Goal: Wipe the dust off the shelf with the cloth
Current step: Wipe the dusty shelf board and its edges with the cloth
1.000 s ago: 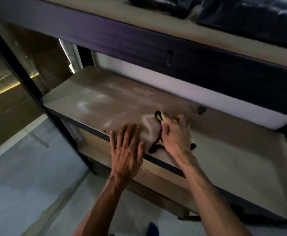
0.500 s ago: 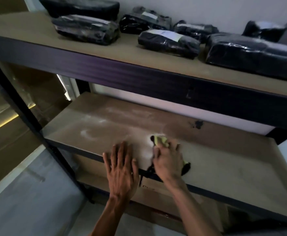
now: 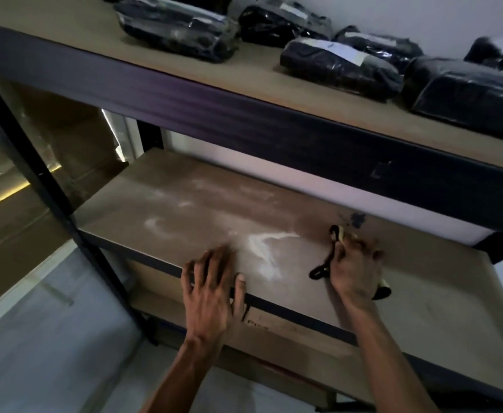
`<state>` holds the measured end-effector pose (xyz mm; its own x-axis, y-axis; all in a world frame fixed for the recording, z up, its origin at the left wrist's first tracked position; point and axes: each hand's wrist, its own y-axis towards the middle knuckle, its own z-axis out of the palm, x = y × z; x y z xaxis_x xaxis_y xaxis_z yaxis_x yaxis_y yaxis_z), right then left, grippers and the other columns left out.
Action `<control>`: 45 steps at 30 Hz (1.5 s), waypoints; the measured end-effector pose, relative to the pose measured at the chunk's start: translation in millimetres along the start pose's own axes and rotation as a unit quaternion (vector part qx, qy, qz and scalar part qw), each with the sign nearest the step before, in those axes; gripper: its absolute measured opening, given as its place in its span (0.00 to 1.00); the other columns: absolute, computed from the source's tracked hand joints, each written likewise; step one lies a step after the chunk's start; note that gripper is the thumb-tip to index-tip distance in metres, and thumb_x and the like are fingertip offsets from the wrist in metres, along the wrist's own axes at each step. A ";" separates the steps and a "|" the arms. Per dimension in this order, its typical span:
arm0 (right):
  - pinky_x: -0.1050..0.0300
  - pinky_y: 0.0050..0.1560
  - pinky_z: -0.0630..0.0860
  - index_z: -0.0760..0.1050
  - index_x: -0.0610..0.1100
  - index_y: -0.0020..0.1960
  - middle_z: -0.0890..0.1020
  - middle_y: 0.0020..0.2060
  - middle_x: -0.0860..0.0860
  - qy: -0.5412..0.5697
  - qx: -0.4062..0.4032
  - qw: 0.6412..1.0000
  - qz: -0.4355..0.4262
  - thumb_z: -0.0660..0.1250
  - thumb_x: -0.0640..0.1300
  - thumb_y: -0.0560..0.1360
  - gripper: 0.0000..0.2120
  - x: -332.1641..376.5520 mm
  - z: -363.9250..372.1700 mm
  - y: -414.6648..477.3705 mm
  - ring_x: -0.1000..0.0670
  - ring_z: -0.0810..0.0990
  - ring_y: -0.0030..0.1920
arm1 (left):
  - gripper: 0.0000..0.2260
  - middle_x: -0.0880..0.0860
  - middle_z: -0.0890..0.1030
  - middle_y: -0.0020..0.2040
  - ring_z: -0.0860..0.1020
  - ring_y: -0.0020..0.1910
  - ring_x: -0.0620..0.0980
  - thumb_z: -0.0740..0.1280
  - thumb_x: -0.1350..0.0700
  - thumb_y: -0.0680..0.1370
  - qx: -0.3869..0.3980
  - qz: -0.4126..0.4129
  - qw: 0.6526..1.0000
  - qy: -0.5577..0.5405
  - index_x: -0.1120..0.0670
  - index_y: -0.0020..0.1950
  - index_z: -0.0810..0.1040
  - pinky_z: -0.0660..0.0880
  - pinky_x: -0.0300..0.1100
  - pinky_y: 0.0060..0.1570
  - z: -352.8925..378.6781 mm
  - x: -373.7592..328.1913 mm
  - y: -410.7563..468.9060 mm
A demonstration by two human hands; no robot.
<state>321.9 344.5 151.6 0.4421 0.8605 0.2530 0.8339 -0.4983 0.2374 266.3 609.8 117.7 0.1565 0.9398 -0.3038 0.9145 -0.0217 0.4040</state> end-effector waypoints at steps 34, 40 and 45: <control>0.56 0.63 0.65 0.76 0.48 0.66 0.70 0.60 0.46 0.171 0.127 0.910 -0.355 0.62 0.44 0.81 0.15 94.4 10.0 17.8 0.47 0.68 0.59 | 0.23 0.58 0.76 0.68 0.73 0.69 0.60 0.53 0.50 0.82 -0.006 -0.012 1.000 -0.013 0.58 0.70 0.76 0.64 0.57 0.71 -0.2 20.5 26.8; 0.43 0.65 0.67 0.78 0.45 0.57 0.73 0.63 0.39 0.057 0.026 0.997 -0.055 0.59 0.45 0.80 0.11 57.4 12.9 67.6 0.35 0.69 0.64 | 0.25 0.58 0.75 0.72 0.68 0.75 0.59 0.51 0.47 0.83 0.005 -0.026 1.000 0.011 0.57 0.74 0.73 0.54 0.58 0.77 -0.2 33.3 22.2; 0.61 0.51 0.68 0.73 0.54 0.69 0.68 0.63 0.49 0.096 0.115 0.950 -0.274 0.59 0.50 0.82 0.16 88.9 20.5 21.5 0.49 0.68 0.59 | 0.25 0.57 0.74 0.73 0.67 0.76 0.57 0.50 0.47 0.83 -0.005 -0.033 0.999 0.005 0.56 0.75 0.72 0.54 0.57 0.77 3.7 29.7 21.6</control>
<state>385.9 412.5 160.0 -0.1297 0.9378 0.3222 0.9813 0.0748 0.1773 292.1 636.0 114.3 0.0918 0.9421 -0.3225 0.9191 0.0444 0.3914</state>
